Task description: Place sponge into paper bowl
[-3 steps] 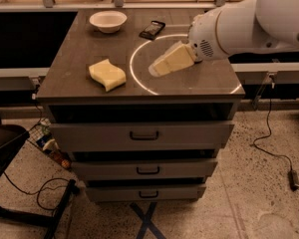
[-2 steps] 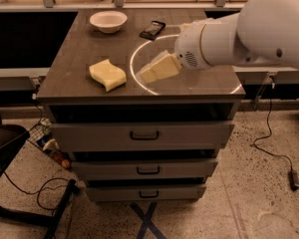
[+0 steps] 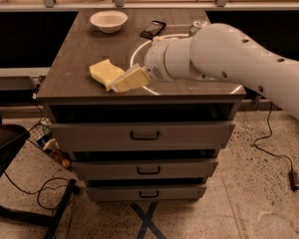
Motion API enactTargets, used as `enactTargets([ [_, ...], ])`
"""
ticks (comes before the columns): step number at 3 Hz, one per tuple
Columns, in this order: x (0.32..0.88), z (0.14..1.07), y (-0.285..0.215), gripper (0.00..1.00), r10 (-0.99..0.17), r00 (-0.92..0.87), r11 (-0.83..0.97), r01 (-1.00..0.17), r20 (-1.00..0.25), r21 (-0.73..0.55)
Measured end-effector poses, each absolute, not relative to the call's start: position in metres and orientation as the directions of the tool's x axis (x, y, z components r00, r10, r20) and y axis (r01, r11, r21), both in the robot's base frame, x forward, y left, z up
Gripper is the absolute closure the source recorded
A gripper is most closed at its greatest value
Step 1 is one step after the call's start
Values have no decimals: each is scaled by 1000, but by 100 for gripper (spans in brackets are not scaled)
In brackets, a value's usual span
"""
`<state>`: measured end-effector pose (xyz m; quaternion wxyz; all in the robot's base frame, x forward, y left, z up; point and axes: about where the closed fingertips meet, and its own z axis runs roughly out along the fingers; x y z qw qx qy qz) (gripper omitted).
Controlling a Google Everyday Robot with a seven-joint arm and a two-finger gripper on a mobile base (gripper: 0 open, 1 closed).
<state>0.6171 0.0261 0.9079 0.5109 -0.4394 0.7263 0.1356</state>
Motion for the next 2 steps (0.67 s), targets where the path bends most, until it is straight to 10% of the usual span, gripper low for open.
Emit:
enactTargets([
  [2, 643, 872, 58, 0, -434, -96, 588, -784, -896, -200],
])
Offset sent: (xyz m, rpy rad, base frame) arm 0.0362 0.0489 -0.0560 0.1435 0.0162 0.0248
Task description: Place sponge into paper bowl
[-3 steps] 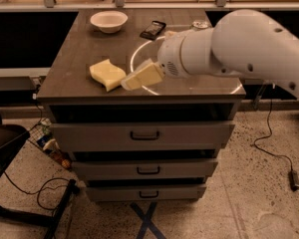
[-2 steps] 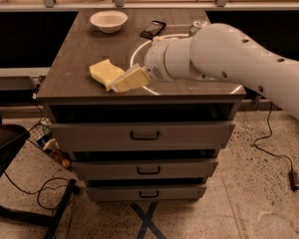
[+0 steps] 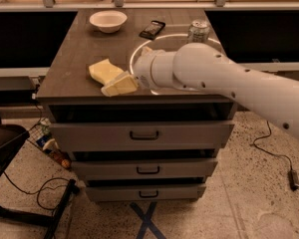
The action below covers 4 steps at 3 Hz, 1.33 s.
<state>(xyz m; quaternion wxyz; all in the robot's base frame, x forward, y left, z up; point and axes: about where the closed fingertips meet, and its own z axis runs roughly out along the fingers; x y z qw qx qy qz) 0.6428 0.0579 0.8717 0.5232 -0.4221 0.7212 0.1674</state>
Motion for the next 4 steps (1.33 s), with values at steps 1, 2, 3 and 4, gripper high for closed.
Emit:
enactTargets([
  [1, 645, 857, 80, 0, -402, -96, 566, -808, -910, -165],
  [2, 642, 844, 94, 13, -372, -102, 549, -826, -923, -130],
  [3, 639, 835, 104, 37, -340, -116, 542, -835, -933, -94],
  [4, 638, 835, 107, 68, -342, -114, 538, -837, -933, -95],
])
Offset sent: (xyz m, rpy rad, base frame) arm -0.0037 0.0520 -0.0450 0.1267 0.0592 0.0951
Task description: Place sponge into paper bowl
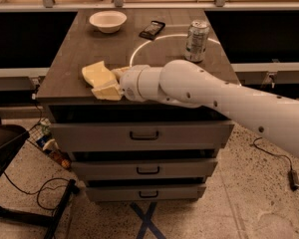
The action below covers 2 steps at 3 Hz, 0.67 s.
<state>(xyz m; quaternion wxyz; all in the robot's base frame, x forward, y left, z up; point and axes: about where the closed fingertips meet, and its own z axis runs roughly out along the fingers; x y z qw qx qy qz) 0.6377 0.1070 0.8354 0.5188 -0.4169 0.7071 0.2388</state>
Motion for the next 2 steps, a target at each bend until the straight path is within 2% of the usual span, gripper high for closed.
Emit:
enactTargets([
  [1, 637, 836, 109, 91, -342, -113, 536, -839, -933, -95],
  [2, 637, 836, 110, 100, -342, -112, 534, -840, -933, -95],
])
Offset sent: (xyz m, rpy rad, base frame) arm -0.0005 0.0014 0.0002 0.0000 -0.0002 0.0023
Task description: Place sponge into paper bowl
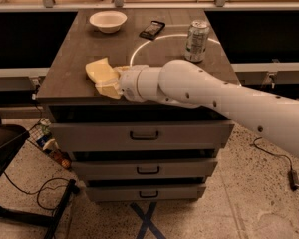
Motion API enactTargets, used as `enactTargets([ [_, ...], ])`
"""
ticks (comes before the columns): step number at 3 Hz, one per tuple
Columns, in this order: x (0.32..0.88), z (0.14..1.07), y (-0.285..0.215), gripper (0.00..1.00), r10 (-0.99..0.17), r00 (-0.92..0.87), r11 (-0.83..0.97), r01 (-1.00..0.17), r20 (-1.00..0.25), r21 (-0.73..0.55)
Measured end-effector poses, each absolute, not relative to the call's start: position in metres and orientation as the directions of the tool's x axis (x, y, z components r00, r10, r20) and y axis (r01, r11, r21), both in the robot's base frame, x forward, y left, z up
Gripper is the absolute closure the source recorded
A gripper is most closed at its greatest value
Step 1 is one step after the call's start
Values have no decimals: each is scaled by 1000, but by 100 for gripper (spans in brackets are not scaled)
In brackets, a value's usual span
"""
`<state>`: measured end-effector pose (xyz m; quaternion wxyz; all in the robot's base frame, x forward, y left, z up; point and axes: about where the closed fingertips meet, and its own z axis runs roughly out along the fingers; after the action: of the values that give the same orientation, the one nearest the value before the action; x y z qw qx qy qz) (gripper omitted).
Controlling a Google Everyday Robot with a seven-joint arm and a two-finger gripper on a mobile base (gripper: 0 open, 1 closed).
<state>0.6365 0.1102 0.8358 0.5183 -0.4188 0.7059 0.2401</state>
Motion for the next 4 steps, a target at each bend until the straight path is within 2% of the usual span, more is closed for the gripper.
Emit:
enactTargets([
  [1, 637, 836, 110, 100, -342, -112, 534, -840, -933, -95],
  [2, 652, 874, 109, 100, -376, -100, 535, -835, -921, -128],
  [3, 672, 929, 110, 100, -435, -94, 529, -832, -896, -170],
  [4, 711, 939, 118, 100, -483, -162, 528, -838, -860, -139],
])
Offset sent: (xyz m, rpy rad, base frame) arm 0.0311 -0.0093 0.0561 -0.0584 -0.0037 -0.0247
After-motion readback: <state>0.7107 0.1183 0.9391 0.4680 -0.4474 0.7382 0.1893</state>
